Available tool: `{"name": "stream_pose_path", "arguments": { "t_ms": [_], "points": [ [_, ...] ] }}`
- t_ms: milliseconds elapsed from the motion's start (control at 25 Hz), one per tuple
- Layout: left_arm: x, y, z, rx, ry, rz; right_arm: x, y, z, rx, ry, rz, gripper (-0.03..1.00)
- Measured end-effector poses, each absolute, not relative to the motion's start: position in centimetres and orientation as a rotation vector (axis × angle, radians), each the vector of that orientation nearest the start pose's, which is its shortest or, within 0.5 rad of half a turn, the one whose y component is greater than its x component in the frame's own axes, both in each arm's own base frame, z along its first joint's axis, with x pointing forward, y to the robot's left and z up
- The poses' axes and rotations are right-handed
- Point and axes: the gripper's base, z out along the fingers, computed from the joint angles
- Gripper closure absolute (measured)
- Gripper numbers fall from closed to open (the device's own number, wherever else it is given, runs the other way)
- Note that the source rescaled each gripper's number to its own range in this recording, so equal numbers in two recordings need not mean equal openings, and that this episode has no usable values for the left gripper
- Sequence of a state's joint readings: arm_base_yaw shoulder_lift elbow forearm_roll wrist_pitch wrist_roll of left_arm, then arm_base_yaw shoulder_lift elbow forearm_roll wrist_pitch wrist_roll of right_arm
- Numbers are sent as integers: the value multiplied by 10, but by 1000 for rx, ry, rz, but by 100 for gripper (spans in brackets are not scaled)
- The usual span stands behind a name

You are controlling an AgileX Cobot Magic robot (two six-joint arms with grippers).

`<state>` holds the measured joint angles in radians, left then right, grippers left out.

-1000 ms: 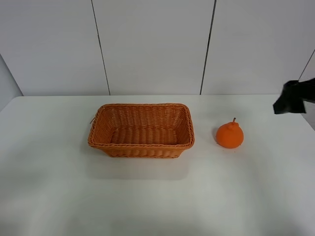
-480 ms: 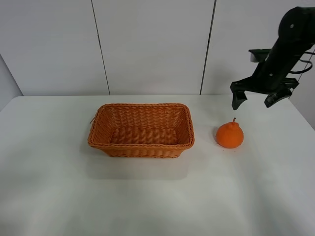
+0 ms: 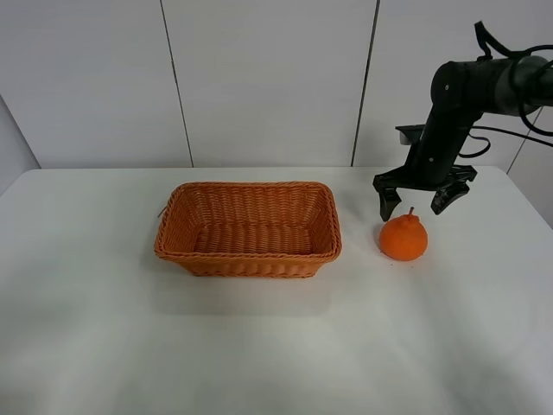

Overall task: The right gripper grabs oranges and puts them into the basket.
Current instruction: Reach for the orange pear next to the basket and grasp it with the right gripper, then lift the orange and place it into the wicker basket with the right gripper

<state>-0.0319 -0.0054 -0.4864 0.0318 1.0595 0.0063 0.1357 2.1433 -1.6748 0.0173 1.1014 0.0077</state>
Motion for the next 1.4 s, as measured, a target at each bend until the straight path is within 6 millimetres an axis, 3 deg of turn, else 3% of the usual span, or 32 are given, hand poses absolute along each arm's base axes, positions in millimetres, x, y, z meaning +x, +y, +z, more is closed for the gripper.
{"name": "stream_pose_path", "arguments": {
  "t_ms": [320, 440, 520, 640, 680, 720, 880, 1120, 1280, 1400],
  "points": [
    [-4, 3, 274, 38, 2051, 22, 438, 61, 121, -182, 3128, 30, -3],
    [-4, 3, 274, 38, 2051, 22, 438, 61, 110, -185, 3151, 22, -2],
    [-4, 3, 274, 38, 2051, 22, 438, 61, 109, -188, 3147, 16, 15],
    [-4, 3, 274, 38, 2051, 22, 439, 60, 112, -187, 3138, 15, 76],
    [-4, 3, 274, 38, 2051, 22, 439, 60, 115, -187, 3132, 16, 90],
    [-4, 3, 274, 38, 2051, 22, 439, 60, 121, -187, 3120, 16, 97],
    [-4, 3, 274, 38, 2051, 22, 445, 61, 150, -187, 3049, 20, 97],
    [-4, 3, 274, 38, 2051, 22, 452, 71, 243, -215, 2877, 31, 97],
    [-4, 3, 274, 38, 2051, 22, 453, 93, 285, -271, 2756, 55, 97],
    [-4, 3, 274, 38, 2051, 22, 447, 123, 297, -354, 2715, 77, 97]
  ]
}}
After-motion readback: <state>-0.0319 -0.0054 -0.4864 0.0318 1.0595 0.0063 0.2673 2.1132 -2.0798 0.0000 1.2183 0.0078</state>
